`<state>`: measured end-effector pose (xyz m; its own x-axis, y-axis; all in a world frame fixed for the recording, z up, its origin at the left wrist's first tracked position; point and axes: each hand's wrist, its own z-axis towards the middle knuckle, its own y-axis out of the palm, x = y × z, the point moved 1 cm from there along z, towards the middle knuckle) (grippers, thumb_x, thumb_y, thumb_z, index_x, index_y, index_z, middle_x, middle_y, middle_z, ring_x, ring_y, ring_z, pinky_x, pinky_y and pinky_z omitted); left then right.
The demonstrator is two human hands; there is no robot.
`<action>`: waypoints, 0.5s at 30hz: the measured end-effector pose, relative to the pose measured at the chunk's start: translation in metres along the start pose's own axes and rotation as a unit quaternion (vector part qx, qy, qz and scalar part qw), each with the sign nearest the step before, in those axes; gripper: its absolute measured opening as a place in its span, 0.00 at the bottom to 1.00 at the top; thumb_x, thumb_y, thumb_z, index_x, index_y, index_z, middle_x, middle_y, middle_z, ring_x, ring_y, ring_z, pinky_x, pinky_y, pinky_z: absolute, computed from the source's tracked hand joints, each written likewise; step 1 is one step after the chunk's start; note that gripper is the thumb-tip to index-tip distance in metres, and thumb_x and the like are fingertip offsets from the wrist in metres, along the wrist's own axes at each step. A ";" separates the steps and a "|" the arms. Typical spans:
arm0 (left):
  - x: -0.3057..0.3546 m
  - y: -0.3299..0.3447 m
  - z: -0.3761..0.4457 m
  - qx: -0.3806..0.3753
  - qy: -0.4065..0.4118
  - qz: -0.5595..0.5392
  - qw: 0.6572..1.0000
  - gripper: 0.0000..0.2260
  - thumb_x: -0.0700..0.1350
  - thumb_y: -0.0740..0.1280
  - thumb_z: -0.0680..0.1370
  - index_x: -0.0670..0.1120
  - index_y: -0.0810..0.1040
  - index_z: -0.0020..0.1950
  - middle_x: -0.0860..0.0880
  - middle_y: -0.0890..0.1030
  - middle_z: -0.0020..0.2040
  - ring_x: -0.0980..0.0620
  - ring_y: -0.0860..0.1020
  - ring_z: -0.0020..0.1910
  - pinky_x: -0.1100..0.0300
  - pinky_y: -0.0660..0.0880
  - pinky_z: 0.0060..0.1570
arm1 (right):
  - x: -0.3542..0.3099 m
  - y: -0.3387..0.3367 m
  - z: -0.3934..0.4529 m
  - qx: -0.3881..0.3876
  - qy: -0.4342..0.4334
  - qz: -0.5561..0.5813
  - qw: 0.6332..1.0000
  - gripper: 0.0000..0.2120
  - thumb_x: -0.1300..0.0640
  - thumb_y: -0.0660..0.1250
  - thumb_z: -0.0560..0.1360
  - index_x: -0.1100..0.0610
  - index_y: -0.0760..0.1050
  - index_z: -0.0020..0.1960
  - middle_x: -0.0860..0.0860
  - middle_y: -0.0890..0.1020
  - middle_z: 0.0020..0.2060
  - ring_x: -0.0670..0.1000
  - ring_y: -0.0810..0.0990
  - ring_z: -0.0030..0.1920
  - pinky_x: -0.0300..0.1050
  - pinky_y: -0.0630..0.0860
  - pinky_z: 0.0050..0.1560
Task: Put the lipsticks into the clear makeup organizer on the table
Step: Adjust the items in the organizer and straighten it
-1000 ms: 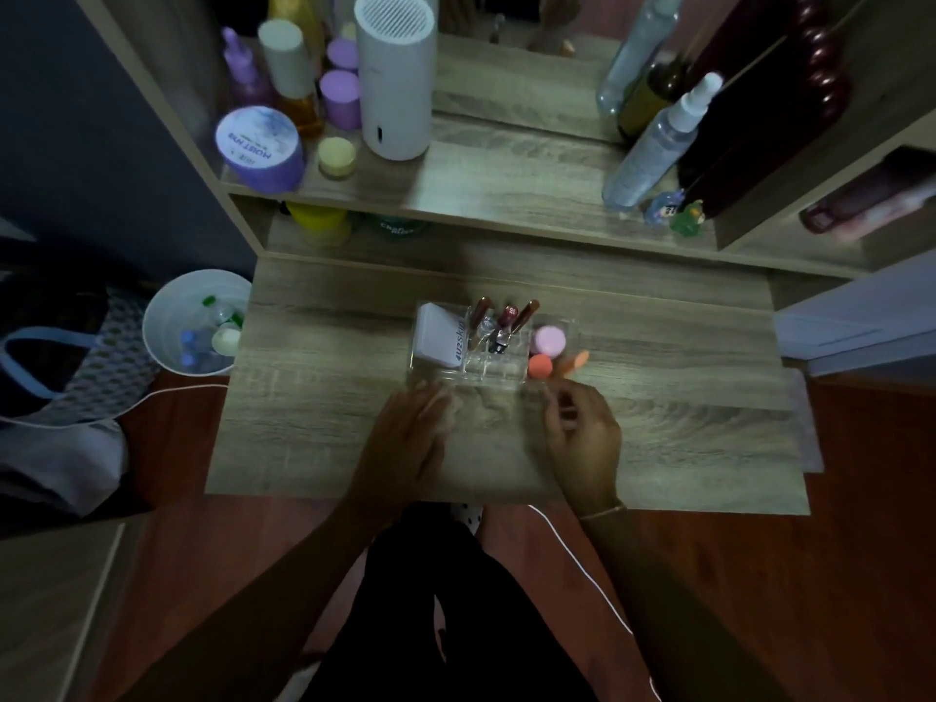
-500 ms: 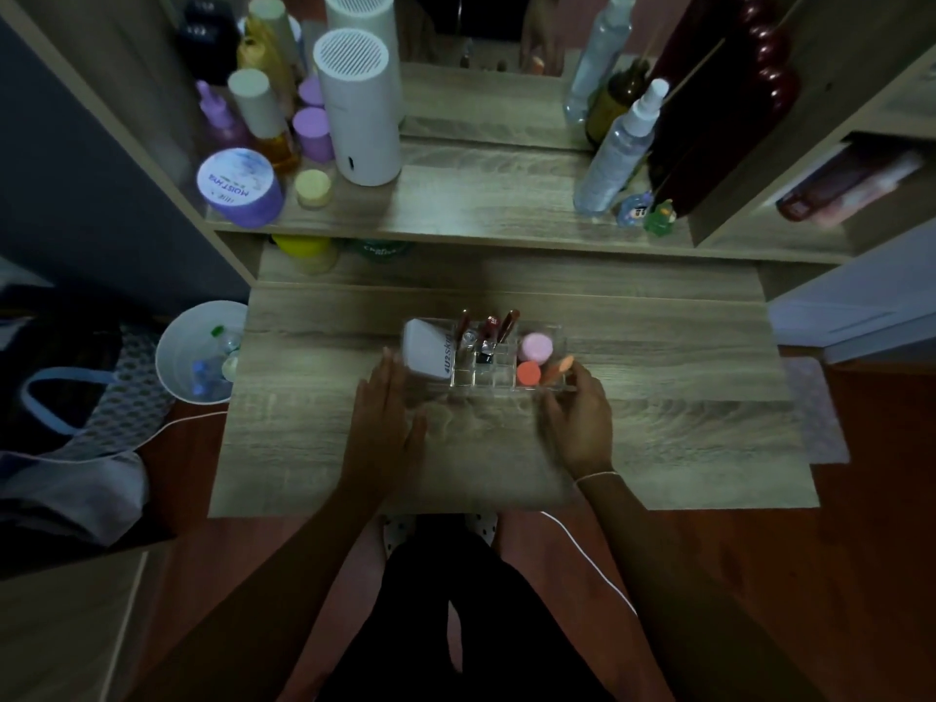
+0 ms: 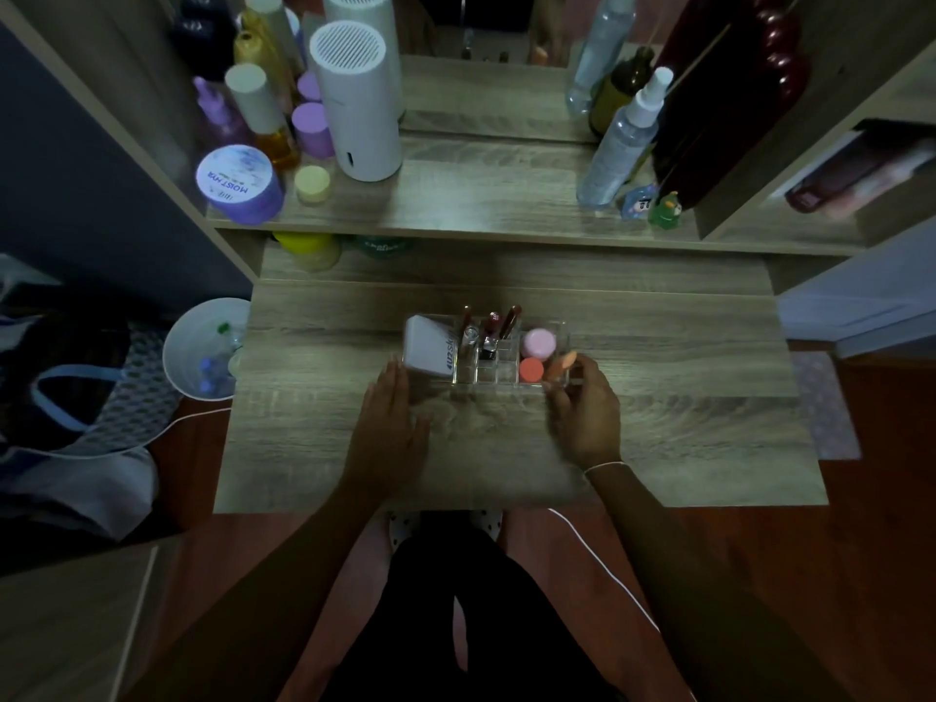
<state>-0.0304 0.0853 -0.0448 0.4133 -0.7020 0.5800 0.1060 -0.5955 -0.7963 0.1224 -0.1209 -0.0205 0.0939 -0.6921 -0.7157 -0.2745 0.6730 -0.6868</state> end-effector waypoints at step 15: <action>0.027 -0.023 0.014 0.098 0.168 0.033 0.980 0.30 0.46 0.60 0.77 0.41 0.53 0.76 0.35 0.54 0.77 0.40 0.50 0.77 0.43 0.51 0.74 | -0.054 0.030 -0.028 -0.013 -0.134 -0.056 0.989 0.09 0.57 0.68 0.76 0.57 0.78 0.55 0.56 0.83 0.49 0.54 0.82 0.45 0.49 0.80 0.43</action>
<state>-0.0087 0.0858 -0.0133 0.1074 -0.8450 0.5238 0.2751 -0.4810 -0.8324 0.0818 -0.0705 0.0012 0.3738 -0.6655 -0.6460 -0.2733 0.5866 -0.7624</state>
